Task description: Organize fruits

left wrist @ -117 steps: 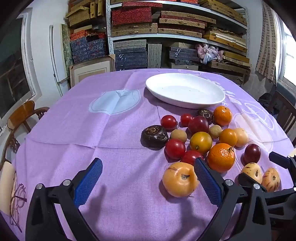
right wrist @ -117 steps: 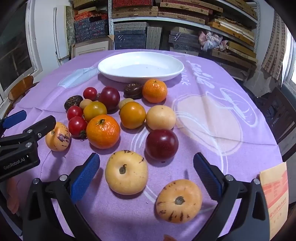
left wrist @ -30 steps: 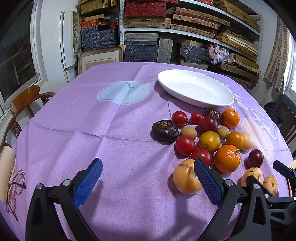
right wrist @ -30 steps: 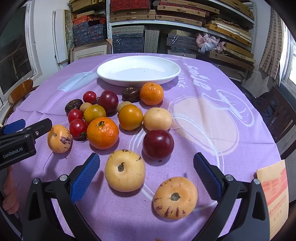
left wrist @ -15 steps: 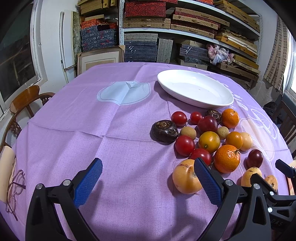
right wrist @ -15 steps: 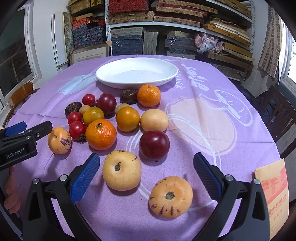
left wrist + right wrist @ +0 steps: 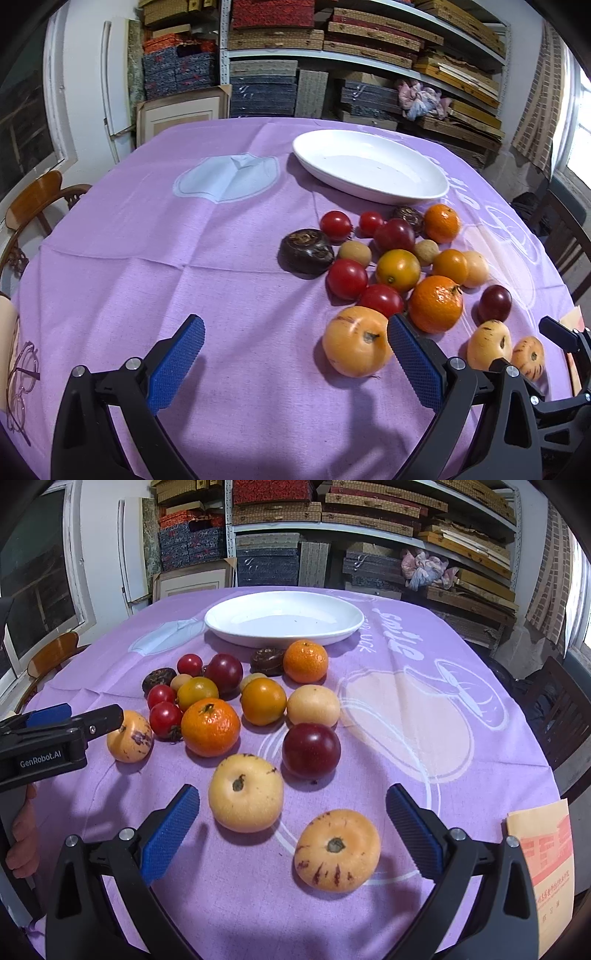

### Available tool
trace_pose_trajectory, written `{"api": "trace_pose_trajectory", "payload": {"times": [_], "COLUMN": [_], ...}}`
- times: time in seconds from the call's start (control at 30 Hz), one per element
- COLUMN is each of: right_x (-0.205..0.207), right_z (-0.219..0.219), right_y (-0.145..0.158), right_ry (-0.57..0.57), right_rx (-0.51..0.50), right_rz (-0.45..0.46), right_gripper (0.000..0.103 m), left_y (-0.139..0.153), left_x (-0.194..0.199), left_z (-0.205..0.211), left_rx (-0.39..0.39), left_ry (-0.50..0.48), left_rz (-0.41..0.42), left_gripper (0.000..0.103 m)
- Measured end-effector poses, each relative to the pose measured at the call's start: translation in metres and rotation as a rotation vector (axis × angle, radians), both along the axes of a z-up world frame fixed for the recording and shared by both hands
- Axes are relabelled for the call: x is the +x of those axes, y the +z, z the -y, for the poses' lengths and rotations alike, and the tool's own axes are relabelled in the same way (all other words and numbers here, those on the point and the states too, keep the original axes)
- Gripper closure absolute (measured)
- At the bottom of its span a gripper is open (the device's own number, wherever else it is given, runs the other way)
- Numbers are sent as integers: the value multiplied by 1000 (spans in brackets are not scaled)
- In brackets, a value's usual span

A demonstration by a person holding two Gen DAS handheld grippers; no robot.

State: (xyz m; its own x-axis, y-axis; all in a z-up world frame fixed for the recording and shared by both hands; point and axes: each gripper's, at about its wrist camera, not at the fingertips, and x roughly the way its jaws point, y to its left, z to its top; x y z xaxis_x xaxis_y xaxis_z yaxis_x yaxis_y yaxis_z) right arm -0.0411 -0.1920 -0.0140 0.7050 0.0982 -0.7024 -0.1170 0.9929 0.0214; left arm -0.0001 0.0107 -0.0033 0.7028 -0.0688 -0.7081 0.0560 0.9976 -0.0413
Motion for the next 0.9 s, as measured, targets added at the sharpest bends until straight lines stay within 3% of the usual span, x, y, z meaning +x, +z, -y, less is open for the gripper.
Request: {"api": "trace_pose_trajectory", "payload": {"times": [0.13,0.2,0.4,0.5,0.6,0.9], "right_x": [3,3,-5,-10,-11,-11], "right_z": [0,0,19,27,33,42], "right_y": [-3,-4,-12,-15,-15,-17], "right_ry": [9,23,26,26,22,23], "right_rx": [12,17,99,125,153,188], "right_rz": [-17,-22,-86,-104,-106,-105], "right_gripper": [5,16,18,30,34,38], "left_y": [-2,-3,-10,-15,-17,-20], "left_x": [0,0,0,2,5,18], "left_z": [4,6,20,29,32,28], "left_rx": [18,19,13,32,39,-18], "left_ry": [-6,-21,-116,-156,-172,-198], "left_rz": [1,-5,-31,-40,-37,-47], "left_gripper": [3,3,3,3,3,3]}}
